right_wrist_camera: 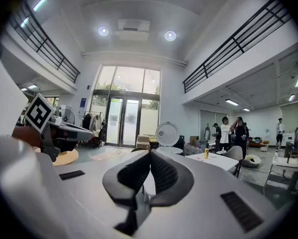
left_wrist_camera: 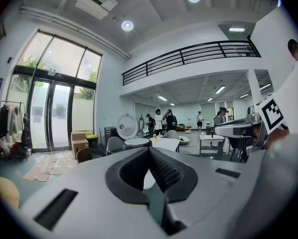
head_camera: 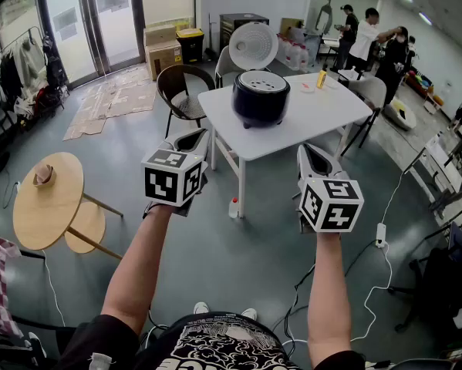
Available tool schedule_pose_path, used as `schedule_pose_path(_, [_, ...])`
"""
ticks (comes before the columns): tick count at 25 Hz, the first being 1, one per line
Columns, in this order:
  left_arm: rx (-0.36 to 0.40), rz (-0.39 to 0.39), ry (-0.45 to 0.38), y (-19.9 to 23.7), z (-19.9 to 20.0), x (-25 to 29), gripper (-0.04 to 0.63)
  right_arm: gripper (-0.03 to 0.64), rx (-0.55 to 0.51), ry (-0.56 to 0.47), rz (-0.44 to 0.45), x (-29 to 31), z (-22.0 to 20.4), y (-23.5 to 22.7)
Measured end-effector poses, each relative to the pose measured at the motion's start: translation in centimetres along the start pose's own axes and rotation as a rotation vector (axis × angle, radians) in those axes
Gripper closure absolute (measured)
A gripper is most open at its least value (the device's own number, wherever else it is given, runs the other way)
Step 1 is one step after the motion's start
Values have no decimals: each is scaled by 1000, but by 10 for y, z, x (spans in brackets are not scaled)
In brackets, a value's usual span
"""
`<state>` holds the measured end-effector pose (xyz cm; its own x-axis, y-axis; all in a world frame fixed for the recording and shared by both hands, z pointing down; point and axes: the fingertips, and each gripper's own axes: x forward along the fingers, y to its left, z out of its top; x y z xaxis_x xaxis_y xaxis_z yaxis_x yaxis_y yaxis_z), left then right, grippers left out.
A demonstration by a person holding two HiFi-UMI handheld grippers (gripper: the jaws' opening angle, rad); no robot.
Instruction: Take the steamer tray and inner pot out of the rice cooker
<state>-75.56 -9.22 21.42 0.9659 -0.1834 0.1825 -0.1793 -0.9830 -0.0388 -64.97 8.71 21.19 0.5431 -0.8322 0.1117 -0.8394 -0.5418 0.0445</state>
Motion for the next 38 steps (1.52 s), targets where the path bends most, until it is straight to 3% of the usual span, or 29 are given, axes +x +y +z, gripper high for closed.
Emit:
schedule_pose_path(13, [14,1,0,2,-3,-1,583,575,26,-4,-13,-2,-5,-1])
schedule_pose_path(25, [9,-28,-12,-12,4,-2,452,498,45,11,-6,-12,-9,-3])
schedule_pose_path(29, [9,-11,-12,-10,4,-3,406,433,62,11,0,-13,-8,-3])
schedule_pose_path(38, [9,12,-23,-17,7,0,279,357,63,15,-15,-18,-11,-18])
